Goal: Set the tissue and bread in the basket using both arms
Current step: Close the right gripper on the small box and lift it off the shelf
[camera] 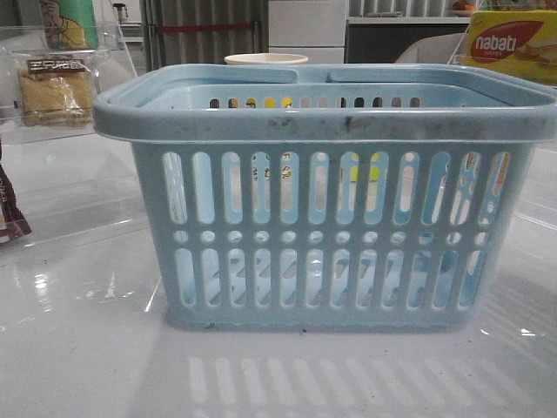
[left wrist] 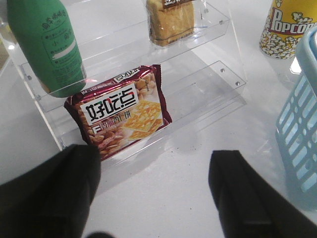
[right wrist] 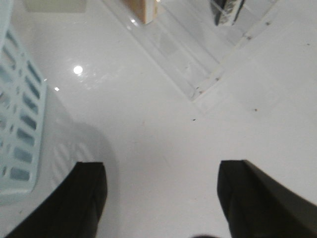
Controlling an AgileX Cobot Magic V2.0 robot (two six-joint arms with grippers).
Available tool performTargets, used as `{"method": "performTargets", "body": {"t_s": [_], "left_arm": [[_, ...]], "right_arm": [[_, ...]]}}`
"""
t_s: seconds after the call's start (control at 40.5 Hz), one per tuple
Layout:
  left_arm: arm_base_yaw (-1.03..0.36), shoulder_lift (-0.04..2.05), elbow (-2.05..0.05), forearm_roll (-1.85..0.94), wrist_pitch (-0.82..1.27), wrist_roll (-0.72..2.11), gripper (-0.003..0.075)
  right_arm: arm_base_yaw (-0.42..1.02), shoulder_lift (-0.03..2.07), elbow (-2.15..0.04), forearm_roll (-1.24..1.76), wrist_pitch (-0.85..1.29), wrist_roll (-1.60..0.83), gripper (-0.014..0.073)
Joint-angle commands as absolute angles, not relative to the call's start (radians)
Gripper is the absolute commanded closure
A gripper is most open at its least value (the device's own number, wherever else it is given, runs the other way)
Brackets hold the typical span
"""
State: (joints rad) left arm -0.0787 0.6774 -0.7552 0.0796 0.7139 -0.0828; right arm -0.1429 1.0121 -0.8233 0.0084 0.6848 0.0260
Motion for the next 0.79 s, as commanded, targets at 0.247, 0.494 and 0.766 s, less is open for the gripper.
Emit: {"method": "performTargets", "body": {"t_s": [0.247, 0.494, 0.766], "left_arm": [[-0.085, 0.682, -0.782, 0.076, 0.639, -0.084, 0.0193], [-0.085, 0.682, -0.782, 0.076, 0.639, -0.084, 0.0193], [-0.085, 0.682, -0.782, 0.076, 0.639, -0.084, 0.0193]], "right_arm": [[-0.259, 1.275, -1.083, 0.028, 0.59, 0.034, 0.002], [-0.26, 1.481, -1.24, 0.045, 0.583, 0.034, 0.002], [-0.26, 1.642, -1.379, 0.0, 0.562, 0.033, 0.002]]}}
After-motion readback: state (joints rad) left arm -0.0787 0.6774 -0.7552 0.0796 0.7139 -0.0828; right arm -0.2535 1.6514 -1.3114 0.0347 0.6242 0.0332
